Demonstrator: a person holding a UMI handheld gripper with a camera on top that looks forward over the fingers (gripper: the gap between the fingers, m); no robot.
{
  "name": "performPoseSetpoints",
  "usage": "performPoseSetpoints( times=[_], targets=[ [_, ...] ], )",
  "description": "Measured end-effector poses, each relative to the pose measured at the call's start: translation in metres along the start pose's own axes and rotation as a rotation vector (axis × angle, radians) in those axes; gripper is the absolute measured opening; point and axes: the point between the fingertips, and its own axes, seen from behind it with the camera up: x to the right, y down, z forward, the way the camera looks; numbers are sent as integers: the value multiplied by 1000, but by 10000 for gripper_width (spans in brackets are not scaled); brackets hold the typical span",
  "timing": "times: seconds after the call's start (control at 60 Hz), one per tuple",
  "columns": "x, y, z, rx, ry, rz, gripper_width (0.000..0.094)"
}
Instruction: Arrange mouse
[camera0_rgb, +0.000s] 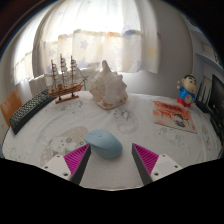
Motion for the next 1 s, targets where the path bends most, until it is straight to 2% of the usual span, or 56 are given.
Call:
performPoseSetpoints(
  times=[0.317, 0.483, 0.533, 0.567, 0.6, 0.717, 0.833, 1.0],
  targets=[
    [15, -31, 48, -6, 27, 6, 853],
    [21, -30, 65, -28, 37, 12, 850],
    [17, -28, 66, -34, 25, 22, 782],
    [13, -28, 67, -34, 12, 21, 668],
    [10, -29, 68, -29, 3, 9, 504],
    [10, -34, 67, 7, 23, -68, 447],
    [8, -38, 59, -15, -4, -26, 419],
    [50, -119, 17, 72, -10, 25, 418]
  ],
)
